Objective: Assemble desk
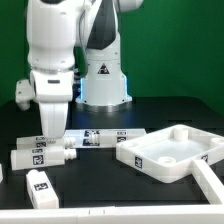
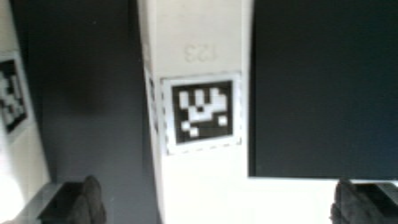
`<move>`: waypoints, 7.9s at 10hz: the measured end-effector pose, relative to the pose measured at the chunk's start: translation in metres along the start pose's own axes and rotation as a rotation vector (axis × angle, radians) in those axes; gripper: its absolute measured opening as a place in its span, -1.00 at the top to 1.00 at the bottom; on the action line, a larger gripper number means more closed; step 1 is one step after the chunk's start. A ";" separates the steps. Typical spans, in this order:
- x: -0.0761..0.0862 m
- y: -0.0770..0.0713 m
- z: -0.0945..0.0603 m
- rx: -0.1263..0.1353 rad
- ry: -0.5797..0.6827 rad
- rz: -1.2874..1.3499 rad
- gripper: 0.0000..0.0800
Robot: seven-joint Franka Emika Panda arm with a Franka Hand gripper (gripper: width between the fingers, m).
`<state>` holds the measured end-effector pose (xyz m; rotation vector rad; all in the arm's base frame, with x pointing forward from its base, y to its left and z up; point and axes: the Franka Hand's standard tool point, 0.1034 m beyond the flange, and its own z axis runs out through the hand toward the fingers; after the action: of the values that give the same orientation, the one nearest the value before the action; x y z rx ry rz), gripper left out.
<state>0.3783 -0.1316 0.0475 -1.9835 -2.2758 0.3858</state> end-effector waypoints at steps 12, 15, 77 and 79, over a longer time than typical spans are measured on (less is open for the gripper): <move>0.084 0.067 -0.060 -0.067 0.079 1.179 -0.62; 0.105 0.083 -0.067 -0.095 0.145 1.389 -0.62; 0.033 0.217 -0.021 -0.005 0.135 1.731 0.86; 0.032 0.224 -0.022 -0.014 0.140 1.730 0.86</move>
Offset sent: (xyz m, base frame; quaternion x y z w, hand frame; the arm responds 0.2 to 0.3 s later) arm 0.0388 0.0546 0.0309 -0.0102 -0.0206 0.2419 0.9700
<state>0.5941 -0.0703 0.0086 -3.1778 0.0459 0.2376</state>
